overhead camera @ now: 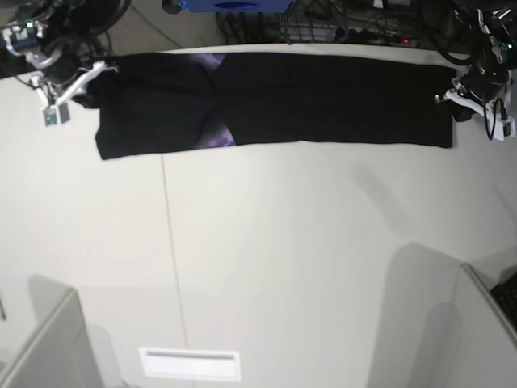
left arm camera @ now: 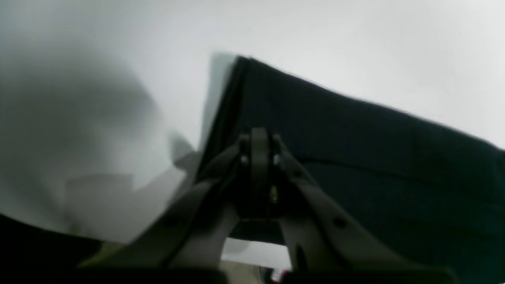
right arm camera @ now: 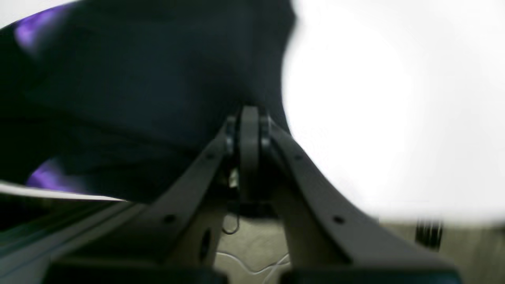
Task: Fold the T-shirt properly
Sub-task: 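Release the hem and lift both grippers, then grasp the folded strip's ends with both grippers, then drag the folded strip toward the robot with both grippers, then grasp the strip's end with the left gripper and fold it toward the right gripper, then release the folded end and raise the left gripper away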
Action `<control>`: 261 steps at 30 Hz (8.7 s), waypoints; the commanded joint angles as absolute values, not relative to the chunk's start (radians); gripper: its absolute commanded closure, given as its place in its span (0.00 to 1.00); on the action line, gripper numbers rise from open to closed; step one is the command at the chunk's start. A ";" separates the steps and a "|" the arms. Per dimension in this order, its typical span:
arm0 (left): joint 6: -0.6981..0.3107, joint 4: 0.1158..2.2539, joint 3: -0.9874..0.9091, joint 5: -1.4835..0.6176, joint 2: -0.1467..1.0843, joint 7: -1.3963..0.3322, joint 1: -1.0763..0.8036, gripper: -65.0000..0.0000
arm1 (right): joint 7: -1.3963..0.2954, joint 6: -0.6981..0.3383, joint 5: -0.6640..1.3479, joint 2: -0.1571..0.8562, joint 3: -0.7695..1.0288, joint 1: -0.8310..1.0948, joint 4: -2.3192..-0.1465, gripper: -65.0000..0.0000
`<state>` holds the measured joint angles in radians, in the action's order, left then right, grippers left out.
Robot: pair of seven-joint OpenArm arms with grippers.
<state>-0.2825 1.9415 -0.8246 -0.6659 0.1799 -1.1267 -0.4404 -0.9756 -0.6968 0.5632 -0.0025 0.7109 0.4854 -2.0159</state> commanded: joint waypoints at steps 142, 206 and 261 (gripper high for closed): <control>-0.211 1.954 -0.529 -0.670 0.087 -1.006 -0.321 1.00 | -0.875 -0.553 0.364 0.007 0.591 0.237 -1.975 1.00; 0.018 1.791 -0.081 -0.676 -0.101 -1.000 -0.134 1.00 | -0.877 -0.553 0.364 0.007 0.593 0.225 -1.974 1.00; -0.343 1.899 -1.007 -0.644 0.226 -0.992 -0.435 1.00 | -1.396 -0.698 0.364 0.045 0.863 -0.232 -1.445 0.35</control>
